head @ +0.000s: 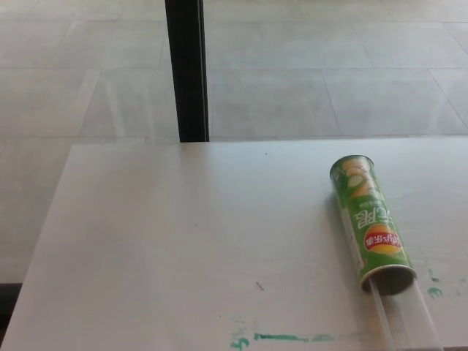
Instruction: Use the right hand as a fist to push the chips tray inside its container kept in the middle of the desk
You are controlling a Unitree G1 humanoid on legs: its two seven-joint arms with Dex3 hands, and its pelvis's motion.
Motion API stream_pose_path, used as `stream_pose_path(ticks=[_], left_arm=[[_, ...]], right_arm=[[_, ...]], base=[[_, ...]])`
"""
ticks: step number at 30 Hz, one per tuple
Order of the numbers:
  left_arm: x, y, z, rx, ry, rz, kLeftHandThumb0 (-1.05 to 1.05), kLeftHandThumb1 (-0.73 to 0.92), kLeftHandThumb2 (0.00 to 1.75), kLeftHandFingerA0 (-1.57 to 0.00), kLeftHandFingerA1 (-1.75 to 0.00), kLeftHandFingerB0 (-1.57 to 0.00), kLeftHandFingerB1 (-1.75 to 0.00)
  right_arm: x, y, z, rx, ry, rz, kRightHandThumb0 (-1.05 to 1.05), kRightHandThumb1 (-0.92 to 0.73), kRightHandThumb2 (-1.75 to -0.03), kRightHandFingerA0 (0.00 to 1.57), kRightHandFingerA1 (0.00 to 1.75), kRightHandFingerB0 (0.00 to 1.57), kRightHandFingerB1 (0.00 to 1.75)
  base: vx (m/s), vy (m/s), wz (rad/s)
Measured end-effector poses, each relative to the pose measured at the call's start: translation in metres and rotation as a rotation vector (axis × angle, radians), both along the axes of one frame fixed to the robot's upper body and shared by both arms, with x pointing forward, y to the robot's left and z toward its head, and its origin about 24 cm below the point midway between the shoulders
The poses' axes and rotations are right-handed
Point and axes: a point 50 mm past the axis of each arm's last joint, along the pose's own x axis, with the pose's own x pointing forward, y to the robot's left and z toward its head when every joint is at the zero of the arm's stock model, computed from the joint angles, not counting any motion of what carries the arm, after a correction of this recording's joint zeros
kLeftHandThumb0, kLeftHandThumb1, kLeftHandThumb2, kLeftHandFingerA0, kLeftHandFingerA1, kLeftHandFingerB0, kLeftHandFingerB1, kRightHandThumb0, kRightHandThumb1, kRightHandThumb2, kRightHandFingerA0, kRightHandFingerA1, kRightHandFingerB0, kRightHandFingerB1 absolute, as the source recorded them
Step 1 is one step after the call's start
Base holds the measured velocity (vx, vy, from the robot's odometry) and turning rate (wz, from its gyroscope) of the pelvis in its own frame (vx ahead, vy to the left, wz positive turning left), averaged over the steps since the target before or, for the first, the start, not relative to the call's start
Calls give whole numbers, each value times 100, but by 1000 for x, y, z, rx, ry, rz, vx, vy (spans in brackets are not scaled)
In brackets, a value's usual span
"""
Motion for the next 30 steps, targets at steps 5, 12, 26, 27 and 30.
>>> stream_pose_path(ticks=[5,12,26,27,30], left_arm=[[-3,9,8,6,-43,77,-70,92,68,-61,-69,-51,-52],[-4,10,8,-5,-76,120,-70,92,67,-61,-67,-53,-52],[-8,11,8,-7,-78,135,-70,92,67,-59,-65,-43,-48],[-7,10,8,-8,-79,135,-71,92,69,-58,-65,-44,-48],[-6,10,8,-8,-82,135,-71,92,70,-59,-64,-46,-49]], right_arm=[[1,-16,13,-40,-129,-151,-70,-92,-73,56,142,24,85],[13,-36,37,-63,-336,-272,-73,-92,-75,54,140,9,69],[72,-59,135,-274,-837,-242,-76,-91,-68,74,115,24,63],[76,-56,140,-285,-862,-223,-76,-91,-68,76,116,26,63],[82,-48,151,-307,-918,-178,-77,-90,-67,79,115,29,64]], base=[[0,0,0],[0,0,0],[0,0,0],[0,0,0],[0,0,0]])
